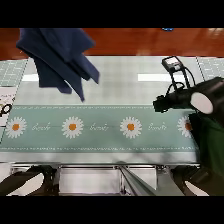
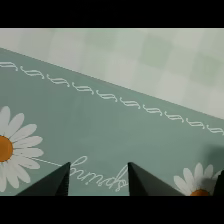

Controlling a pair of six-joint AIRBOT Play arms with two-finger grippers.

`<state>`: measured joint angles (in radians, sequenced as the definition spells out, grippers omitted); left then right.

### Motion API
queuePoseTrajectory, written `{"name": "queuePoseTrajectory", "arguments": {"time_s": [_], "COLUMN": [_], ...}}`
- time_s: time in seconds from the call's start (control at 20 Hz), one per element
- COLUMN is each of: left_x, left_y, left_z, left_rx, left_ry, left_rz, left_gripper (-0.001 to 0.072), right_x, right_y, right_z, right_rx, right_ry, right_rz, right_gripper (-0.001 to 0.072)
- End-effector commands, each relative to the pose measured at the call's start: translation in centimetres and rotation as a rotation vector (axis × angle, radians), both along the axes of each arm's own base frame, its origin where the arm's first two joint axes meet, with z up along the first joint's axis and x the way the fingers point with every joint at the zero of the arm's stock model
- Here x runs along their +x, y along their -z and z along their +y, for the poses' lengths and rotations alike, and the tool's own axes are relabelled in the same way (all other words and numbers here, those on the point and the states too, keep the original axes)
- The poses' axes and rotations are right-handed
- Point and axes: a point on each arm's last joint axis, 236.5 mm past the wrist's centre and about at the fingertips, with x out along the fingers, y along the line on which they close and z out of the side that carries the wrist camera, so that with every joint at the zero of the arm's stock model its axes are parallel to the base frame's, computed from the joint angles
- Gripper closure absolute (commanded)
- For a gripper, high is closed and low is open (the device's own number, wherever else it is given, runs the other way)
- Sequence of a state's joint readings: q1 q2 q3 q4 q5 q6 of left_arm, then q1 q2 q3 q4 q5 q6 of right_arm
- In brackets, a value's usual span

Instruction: Fold the shirts.

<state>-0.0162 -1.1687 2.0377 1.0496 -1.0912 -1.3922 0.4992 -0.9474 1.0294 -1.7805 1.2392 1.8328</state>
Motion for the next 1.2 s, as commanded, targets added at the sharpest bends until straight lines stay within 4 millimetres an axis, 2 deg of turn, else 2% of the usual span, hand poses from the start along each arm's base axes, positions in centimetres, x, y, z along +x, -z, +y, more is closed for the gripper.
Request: {"name": "queuePoseTrajectory", "arguments": {"time_s": [0.0,0.15,0.35,0.45,0.6,0.7,0.8,0.95,1.05,1.15], "left_x": [-3.9,-6.1,-8.9,-9.2,-9.0,-8.4,-7.2,-5.9,-8.0,-11.3], "left_y": [-0.5,1.8,7.1,10.1,15.1,19.6,25.3,35.0,42.1,48.1], "left_z": [-3.2,-7.0,-11.6,-12.2,-11.9,-11.1,-8.9,-2.2,0.9,2.0], "left_rx": [0.016,0.004,-0.035,-0.084,-0.089,-0.07,-0.051,-0.065,-0.068,-0.084], "left_ry": [0.102,0.216,0.336,0.328,0.304,0.269,0.191,-0.012,-0.088,-0.121], "left_rz": [0.014,0.069,0.146,0.191,0.278,0.371,0.484,0.683,0.87,1.057], "left_gripper": [0.0693,0.0694,0.0693,0.0693,0.0693,0.0693,0.0693,0.0693,0.0692,0.0685], "right_x": [-1.2,-2.0,-2.7,-2.9,-3.1,-3.3,-3.5,-3.9,-4.0,-4.0], "right_y": [-2.5,-4.4,-5.4,-5.2,-5.1,-5.0,-4.8,-3.7,-1.8,1.6], "right_z": [-0.4,-2.8,-3.2,-3.3,-3.4,-3.5,-3.3,-2.4,-1.5,-0.2], "right_rx": [0.068,0.048,0.071,0.073,0.071,0.071,0.079,0.106,0.132,0.168], "right_ry": [0.08,0.153,0.166,0.177,0.189,0.196,0.196,0.185,0.17,0.191], "right_rz": [-0.084,-0.135,-0.157,-0.148,-0.136,-0.128,-0.115,-0.083,-0.059,-0.007], "right_gripper": [0.03,0.03,0.03,0.03,0.03,0.03,0.03,0.03,0.03,0.03]}}
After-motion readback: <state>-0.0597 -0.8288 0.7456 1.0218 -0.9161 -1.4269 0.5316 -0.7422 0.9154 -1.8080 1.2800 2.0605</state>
